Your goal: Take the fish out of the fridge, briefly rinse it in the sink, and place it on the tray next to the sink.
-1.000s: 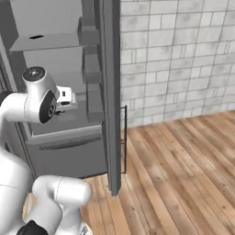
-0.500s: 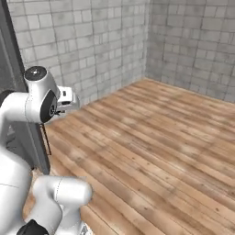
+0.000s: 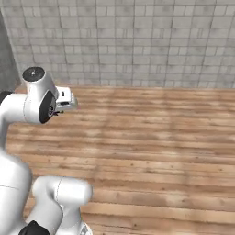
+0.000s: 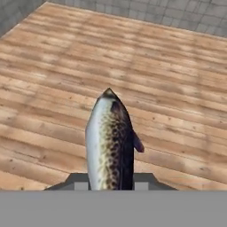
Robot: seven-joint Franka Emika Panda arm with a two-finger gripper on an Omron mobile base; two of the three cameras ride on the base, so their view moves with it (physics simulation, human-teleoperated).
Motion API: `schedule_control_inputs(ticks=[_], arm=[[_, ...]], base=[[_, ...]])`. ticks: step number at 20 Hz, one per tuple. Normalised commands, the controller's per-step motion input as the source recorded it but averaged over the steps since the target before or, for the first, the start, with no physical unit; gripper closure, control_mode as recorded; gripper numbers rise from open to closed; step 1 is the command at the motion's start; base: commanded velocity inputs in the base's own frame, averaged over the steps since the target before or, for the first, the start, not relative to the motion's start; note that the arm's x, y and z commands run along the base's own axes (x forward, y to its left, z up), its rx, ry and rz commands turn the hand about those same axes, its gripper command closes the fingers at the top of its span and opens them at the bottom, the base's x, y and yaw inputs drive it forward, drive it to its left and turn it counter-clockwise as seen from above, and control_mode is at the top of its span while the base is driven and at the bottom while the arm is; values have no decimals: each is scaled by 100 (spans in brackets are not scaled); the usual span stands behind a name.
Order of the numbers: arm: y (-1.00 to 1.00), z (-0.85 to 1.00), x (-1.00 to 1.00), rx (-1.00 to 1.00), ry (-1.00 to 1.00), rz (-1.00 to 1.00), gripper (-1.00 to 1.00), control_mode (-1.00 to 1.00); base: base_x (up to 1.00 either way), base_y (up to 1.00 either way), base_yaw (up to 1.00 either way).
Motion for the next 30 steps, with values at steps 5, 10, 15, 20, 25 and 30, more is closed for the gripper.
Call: schedule_control_inputs(ticks=[5, 10, 15, 20, 25, 30], arm=[[0, 0, 0, 0, 0, 0, 100, 100], [0, 0, 0, 0, 0, 0, 100, 100], [0, 0, 0, 0, 0, 0, 100, 100], [0, 0, 0, 0, 0, 0, 100, 100], [0, 0, 0, 0, 0, 0, 100, 100], [0, 0, 0, 0, 0, 0, 100, 100]], base=[[0, 0, -100], [30, 0, -91], [97, 0, -58], [100, 0, -36], [100, 8, -43], [100, 13, -49]])
